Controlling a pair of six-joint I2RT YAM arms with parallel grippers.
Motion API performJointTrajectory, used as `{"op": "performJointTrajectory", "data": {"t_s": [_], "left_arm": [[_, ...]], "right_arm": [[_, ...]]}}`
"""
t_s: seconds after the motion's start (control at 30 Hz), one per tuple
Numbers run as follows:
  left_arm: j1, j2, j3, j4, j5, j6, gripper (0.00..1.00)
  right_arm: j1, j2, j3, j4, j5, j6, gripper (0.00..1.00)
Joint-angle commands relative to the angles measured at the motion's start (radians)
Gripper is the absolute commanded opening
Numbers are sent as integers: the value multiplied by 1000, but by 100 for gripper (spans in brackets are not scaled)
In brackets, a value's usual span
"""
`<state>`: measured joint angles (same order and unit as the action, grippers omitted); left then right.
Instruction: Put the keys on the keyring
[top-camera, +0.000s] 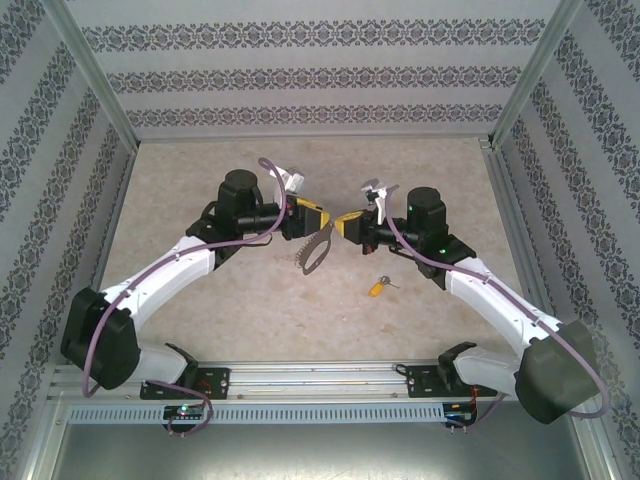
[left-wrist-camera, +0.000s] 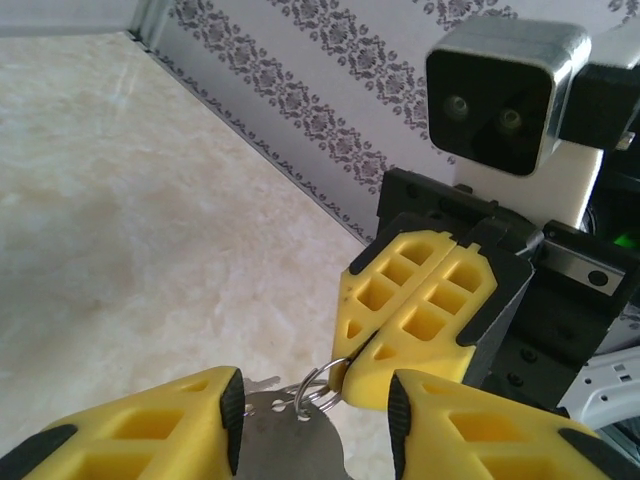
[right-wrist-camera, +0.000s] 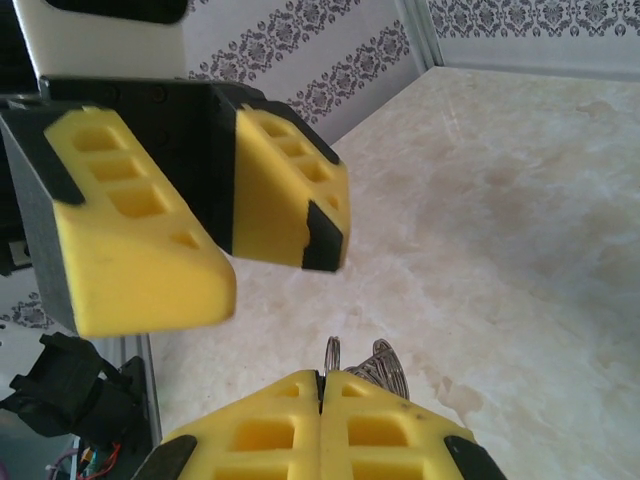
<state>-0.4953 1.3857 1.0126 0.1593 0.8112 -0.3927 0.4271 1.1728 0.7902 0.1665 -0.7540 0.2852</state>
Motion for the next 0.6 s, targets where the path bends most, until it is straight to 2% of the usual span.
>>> {"op": "performJointTrajectory", "data": {"t_s": [0.0, 0.4, 0.57], "left_arm": [[10, 25, 26, 81, 74, -30, 42], [10, 47, -6, 178, 108, -80, 42], [10, 62, -4, 221, 138, -112, 35]], "right_arm": [[-8, 2, 45, 34, -40, 12, 0], [-8, 18, 64, 43, -46, 28, 0], [-8, 18, 63, 43, -39, 29, 0]]}}
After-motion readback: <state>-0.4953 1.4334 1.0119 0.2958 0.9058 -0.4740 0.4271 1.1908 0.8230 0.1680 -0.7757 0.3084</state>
